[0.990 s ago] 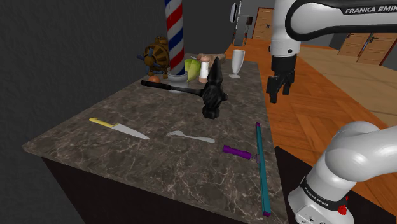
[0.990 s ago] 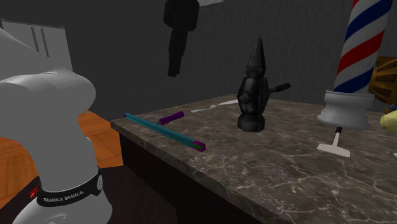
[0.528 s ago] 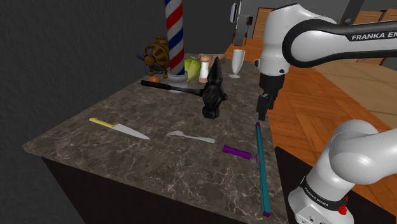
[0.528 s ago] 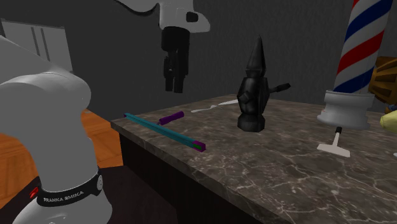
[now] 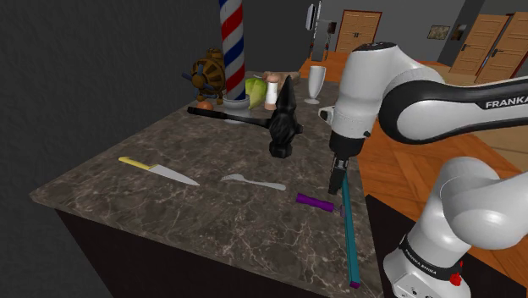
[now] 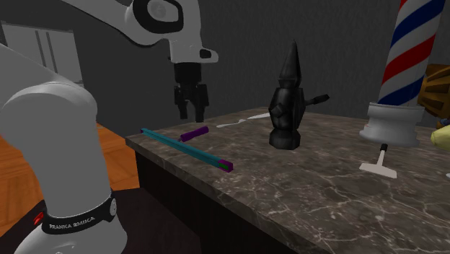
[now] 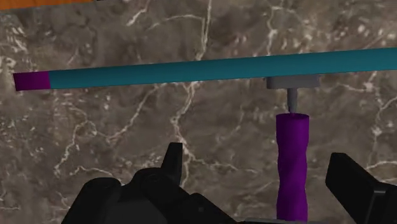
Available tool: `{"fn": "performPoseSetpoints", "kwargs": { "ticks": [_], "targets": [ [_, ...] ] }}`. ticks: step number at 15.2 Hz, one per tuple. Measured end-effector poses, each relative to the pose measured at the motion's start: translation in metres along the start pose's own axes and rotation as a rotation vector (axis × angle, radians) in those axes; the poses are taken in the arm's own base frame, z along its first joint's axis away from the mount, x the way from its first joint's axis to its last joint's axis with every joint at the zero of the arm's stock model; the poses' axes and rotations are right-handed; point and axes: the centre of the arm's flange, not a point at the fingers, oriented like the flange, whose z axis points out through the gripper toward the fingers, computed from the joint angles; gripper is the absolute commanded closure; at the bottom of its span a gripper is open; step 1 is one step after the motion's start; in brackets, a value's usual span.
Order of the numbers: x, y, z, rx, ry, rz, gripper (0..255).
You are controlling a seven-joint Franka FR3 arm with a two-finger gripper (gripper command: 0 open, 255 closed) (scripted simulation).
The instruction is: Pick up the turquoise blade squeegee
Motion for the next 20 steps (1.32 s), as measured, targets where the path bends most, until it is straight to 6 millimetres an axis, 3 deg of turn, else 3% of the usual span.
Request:
{"fn": "performPoseSetpoints", "kwargs": {
  "ticks": [2,4,11,12,20],
  "targets": [
    [0.001,-0.025,0.015,-0.003,0.030,-0.070,0],
    [0.000,-0.036,0.025,-0.004,0.048,-0.108,0],
    [0.000,-0.042,0.060,-0.005,0.054,-0.122,0],
    [0.000,-0.042,0.062,-0.004,0.054,-0.122,255],
    [0.000,-0.048,0.058,0.026,0.068,-0.108,255]
  ]
}}
